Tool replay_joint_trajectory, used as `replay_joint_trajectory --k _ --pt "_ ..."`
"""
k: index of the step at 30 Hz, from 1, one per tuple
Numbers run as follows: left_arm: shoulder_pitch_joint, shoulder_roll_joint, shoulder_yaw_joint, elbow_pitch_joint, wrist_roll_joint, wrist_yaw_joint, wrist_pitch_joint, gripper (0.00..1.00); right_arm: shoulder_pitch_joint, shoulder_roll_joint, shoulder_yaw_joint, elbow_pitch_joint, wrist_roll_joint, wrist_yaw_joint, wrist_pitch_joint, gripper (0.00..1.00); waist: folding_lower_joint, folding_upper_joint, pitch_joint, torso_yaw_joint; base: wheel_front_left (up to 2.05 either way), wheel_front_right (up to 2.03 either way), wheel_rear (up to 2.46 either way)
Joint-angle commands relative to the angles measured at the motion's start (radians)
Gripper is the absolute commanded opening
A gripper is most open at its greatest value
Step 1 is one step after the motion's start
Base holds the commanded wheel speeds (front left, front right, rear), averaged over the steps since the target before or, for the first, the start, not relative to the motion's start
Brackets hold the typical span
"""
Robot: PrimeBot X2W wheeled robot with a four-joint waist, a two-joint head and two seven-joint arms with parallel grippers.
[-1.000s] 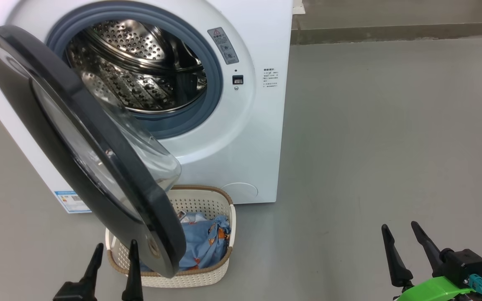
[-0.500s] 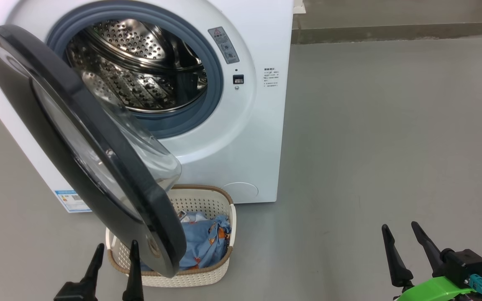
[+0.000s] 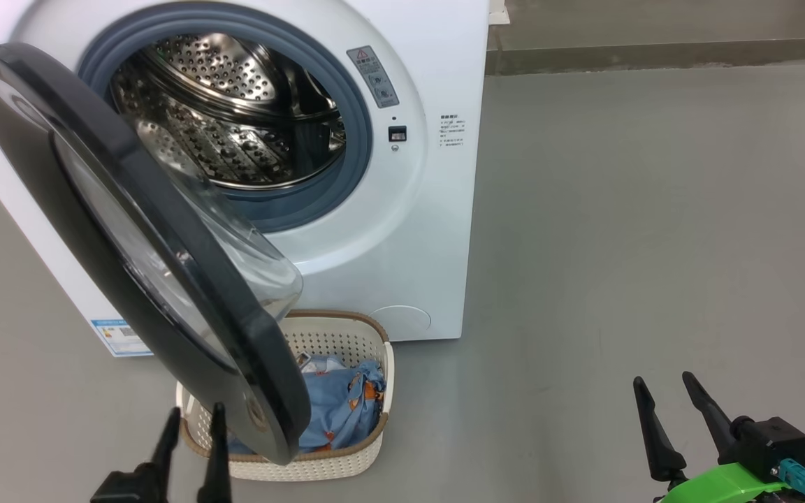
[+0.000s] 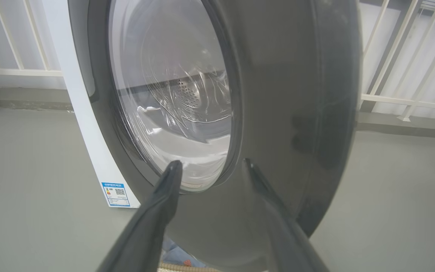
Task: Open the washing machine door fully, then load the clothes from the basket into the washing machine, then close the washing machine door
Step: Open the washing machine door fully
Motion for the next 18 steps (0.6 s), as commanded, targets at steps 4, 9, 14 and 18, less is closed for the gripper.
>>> replay_joint_trajectory --k 4,9,14,18 --pt "-0.021 0.009 0.032 -0.028 -0.014 -0.004 -0.007 0.00 -0.014 -0.007 0.025 -0.019 -0.011 0.003 -0.013 1.00 0.0000 -0.0001 -0.001 0.000 0.00 0.00 0.00" --pt "-0.022 0.009 0.049 -0.062 -0.010 0.003 -0.007 0.00 -0.015 -0.006 0.028 -0.023 -0.014 0.003 -0.013 1.00 0.0000 -0.0001 -0.001 0.000 0.00 0.00 0.00" --pt "-0.047 0.009 0.072 -0.103 -0.005 -0.003 -0.007 0.00 -0.017 -0.003 0.033 -0.026 -0.020 0.003 -0.013 1.00 0.0000 -0.0001 0.001 0.001 0.00 0.00 0.00" --pt "-0.086 0.009 0.107 -0.153 -0.025 -0.005 -0.007 0.00 -0.020 -0.001 0.031 -0.029 -0.020 0.003 -0.013 1.00 0.0000 -0.0001 0.003 0.003 0.00 0.00 0.00"
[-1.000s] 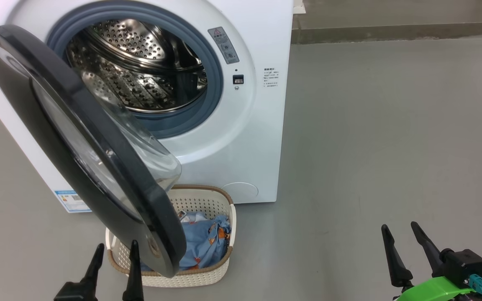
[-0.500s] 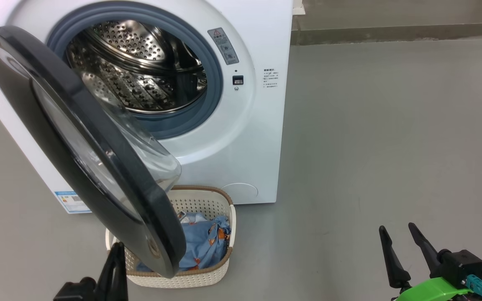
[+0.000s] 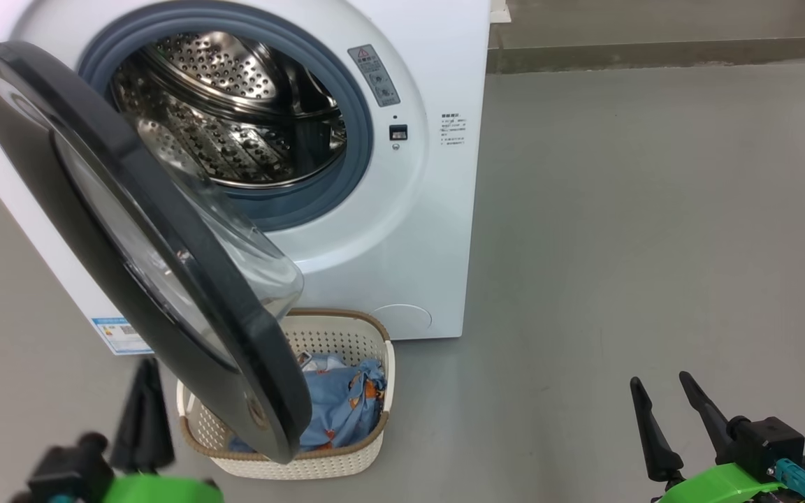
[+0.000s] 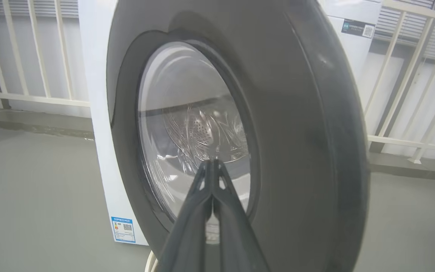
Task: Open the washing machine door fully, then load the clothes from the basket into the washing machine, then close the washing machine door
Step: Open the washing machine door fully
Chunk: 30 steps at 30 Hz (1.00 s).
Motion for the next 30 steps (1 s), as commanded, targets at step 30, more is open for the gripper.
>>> replay_joint_trajectory --k 30 --pt "-0.194 0.010 -0.175 -0.144 0.004 -0.039 -0.006 0.00 -0.037 0.013 0.038 -0.021 -0.011 0.003 -0.013 1.00 0.0000 0.0000 -0.017 -0.043 0.00 0.00 0.00"
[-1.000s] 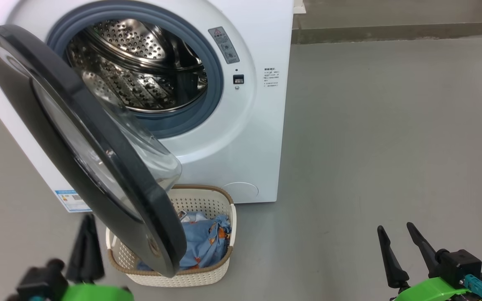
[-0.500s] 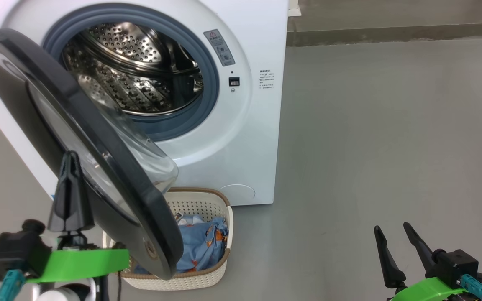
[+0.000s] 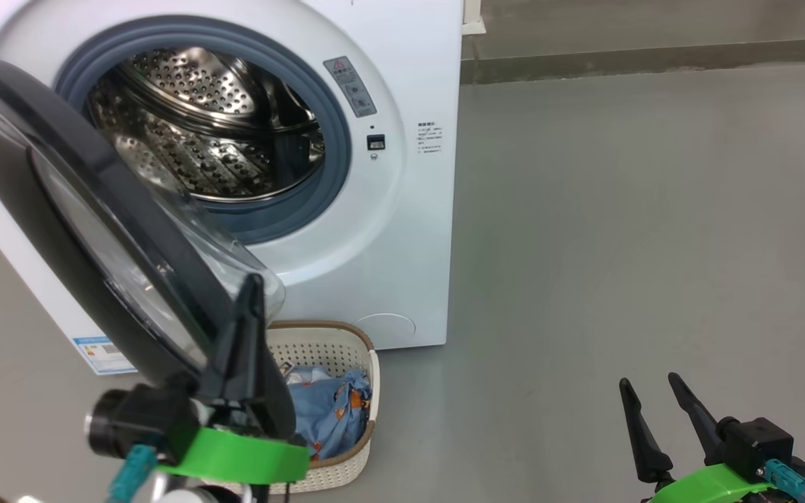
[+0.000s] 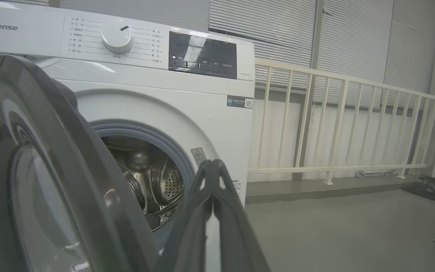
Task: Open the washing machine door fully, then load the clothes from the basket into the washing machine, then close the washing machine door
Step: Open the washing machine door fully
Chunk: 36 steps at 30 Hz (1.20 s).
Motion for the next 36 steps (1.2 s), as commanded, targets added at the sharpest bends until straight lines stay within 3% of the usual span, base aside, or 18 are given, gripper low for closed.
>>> replay_joint_trajectory --k 1,8,16,36 --pt "-0.046 0.011 0.014 -0.001 -0.003 0.001 -0.006 0.00 -0.035 -0.003 0.022 -0.025 -0.009 0.003 -0.013 1.00 0.0000 0.0000 0.000 -0.006 0.00 0.00 0.00" --pt "-0.043 0.011 -0.060 0.154 -0.055 -0.003 -0.006 0.00 -0.036 0.000 0.022 -0.024 -0.007 0.003 -0.013 1.00 0.0000 0.0000 0.002 -0.019 0.00 0.00 0.00" --pt "-0.068 0.011 -0.073 0.262 -0.090 -0.003 -0.006 0.00 -0.038 0.004 0.012 -0.033 -0.010 0.003 -0.013 1.00 0.0000 0.0000 0.010 -0.027 0.00 0.00 0.00" --pt "-0.082 0.011 -0.050 0.365 -0.123 -0.019 -0.006 0.00 -0.042 0.013 0.005 -0.020 -0.009 0.003 -0.013 1.00 0.0000 0.0000 0.017 -0.034 0.00 0.00 0.00"
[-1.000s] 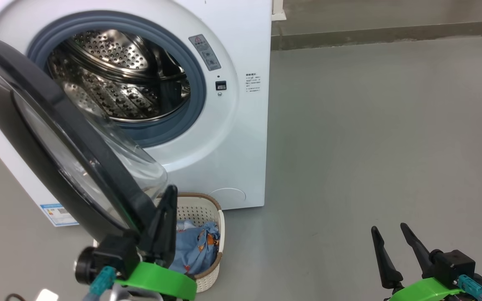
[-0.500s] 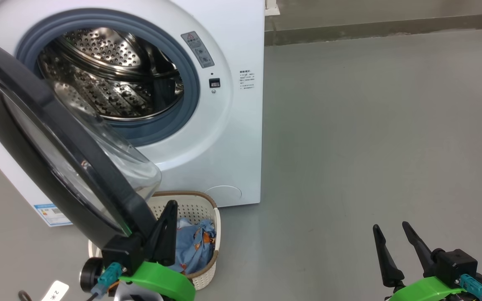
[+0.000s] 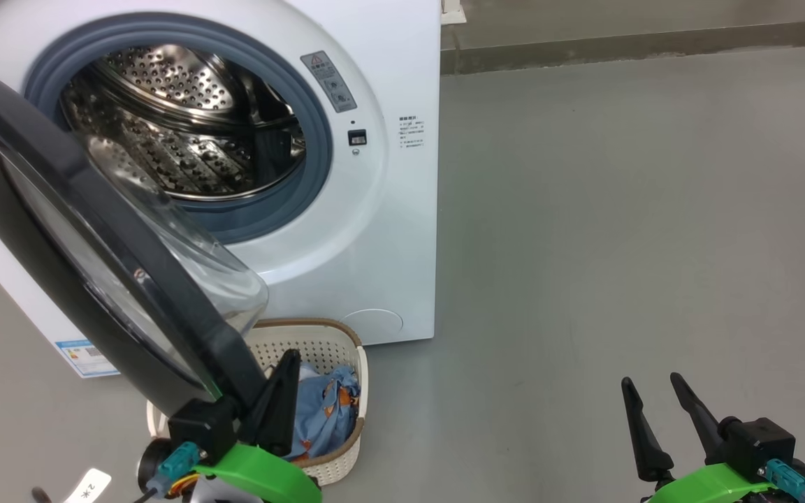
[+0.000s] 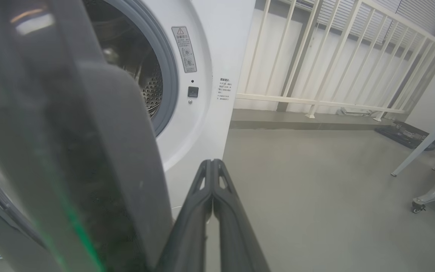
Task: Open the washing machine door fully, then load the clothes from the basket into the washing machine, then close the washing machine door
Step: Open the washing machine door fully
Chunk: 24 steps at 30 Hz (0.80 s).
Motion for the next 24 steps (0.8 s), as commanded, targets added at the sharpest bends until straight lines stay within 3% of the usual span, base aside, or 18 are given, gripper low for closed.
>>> replay_joint_trajectory --k 1,11,24 --pt "-0.047 0.010 0.039 -0.016 0.000 -0.004 -0.006 0.00 -0.040 0.000 0.021 -0.020 -0.008 0.003 -0.013 1.00 0.0000 -0.0001 0.000 0.001 0.00 0.00 0.00" --pt "-0.033 0.010 0.062 -0.003 0.010 -0.001 -0.006 0.00 -0.035 0.003 0.020 -0.022 -0.005 0.003 -0.013 1.00 0.0000 -0.0001 0.000 0.028 0.00 0.00 0.00" --pt "-0.011 0.010 0.060 0.005 0.004 -0.002 -0.006 0.00 -0.028 0.004 0.047 -0.016 0.005 0.003 -0.013 1.00 0.0000 -0.0001 -0.017 0.140 0.00 0.00 0.00"
